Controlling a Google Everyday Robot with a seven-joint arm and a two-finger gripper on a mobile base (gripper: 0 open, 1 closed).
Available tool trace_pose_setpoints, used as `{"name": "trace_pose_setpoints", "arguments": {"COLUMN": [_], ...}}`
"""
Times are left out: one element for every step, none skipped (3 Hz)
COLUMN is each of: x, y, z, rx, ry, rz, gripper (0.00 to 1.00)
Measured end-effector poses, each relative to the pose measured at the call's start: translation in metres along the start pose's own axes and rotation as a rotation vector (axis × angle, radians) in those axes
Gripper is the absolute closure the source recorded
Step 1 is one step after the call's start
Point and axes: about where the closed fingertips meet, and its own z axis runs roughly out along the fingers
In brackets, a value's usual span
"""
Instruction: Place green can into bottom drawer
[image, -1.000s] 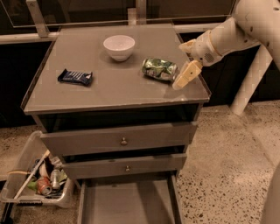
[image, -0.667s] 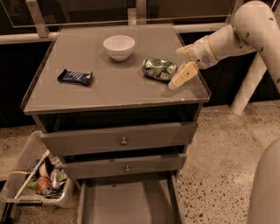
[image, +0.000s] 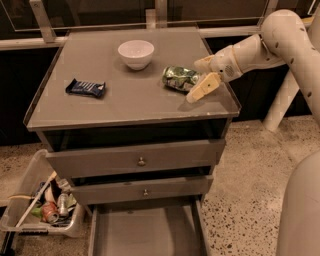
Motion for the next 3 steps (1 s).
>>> {"name": "trace_pose_setpoints", "arguments": {"x": [0.0000,0.0000,0.0000], "y": [0.0000,0.0000,0.0000], "z": [0.0000,0.0001,0.0001], "rx": [0.000,0.000,0.000], "ry": [0.000,0.000,0.000], "rz": [0.000,0.000,0.000], "gripper": [0.18,0.41,0.64]}}
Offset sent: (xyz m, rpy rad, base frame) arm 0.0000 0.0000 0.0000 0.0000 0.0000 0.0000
